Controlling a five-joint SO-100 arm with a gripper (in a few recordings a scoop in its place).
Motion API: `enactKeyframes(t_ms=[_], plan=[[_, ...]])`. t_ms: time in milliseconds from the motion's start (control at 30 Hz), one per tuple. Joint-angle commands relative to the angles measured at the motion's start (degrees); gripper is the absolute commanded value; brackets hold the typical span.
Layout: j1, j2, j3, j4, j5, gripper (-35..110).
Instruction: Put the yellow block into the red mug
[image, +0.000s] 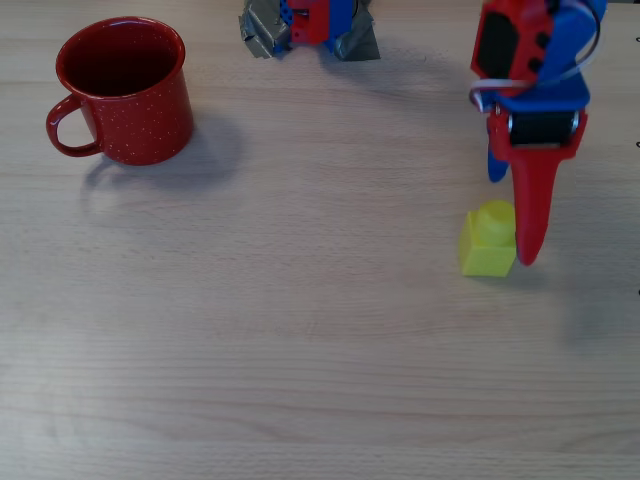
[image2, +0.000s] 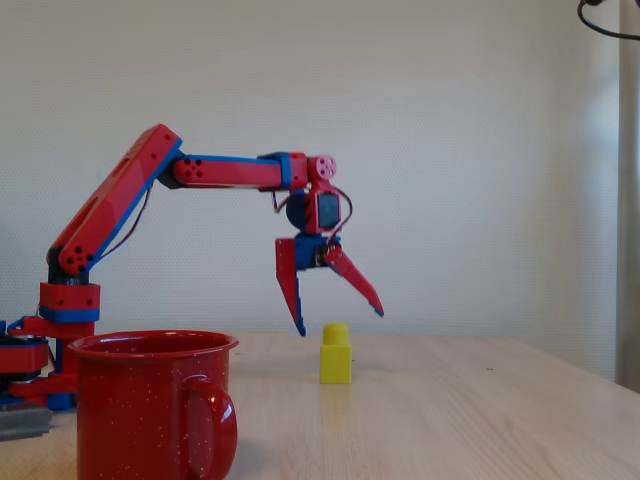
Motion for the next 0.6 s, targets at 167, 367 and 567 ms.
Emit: enactKeyframes(t_ms=[167, 367, 567], plan=[[-0.18, 0.7, -0.44, -1.23, -0.35, 46], [0.0, -0.62, -0.26, -3.08, -1.49, 46], [0.53, -1.76, 0.97, -5.19, -2.02, 46]])
